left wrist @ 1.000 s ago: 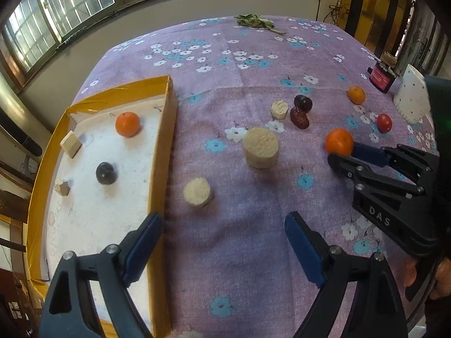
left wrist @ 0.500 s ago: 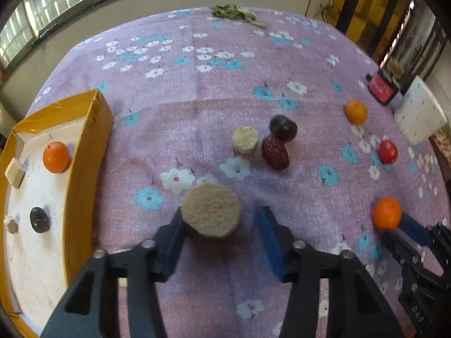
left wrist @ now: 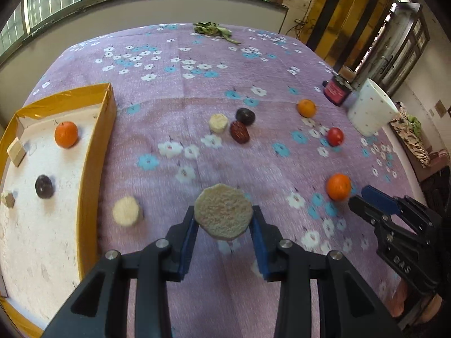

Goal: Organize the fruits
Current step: 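Grasp the large cream cylinder with the left gripper while the right grasps the orange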

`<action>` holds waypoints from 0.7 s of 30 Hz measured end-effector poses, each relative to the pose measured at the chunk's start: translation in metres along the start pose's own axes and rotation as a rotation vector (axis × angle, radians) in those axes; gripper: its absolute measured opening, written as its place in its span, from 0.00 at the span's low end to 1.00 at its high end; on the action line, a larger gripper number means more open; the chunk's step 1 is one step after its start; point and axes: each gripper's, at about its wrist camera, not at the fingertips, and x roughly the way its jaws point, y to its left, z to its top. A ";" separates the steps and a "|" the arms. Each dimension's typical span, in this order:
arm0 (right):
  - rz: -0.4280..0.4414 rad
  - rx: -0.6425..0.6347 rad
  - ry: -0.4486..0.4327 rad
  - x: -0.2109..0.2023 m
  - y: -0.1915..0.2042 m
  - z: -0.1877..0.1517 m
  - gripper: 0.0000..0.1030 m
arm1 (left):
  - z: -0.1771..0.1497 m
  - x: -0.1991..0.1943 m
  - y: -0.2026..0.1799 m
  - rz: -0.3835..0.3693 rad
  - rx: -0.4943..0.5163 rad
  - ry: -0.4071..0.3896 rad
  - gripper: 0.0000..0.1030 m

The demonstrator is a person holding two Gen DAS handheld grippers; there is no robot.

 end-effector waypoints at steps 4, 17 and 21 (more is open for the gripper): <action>-0.015 0.019 0.016 0.000 -0.001 -0.007 0.30 | -0.013 -0.001 -0.002 -0.018 0.008 0.022 0.38; -0.077 0.018 0.059 0.042 0.001 0.008 0.40 | -0.030 -0.006 0.004 -0.017 0.019 0.042 0.38; -0.101 0.039 0.062 0.044 -0.002 0.005 0.33 | -0.031 -0.005 0.007 -0.027 0.014 0.049 0.38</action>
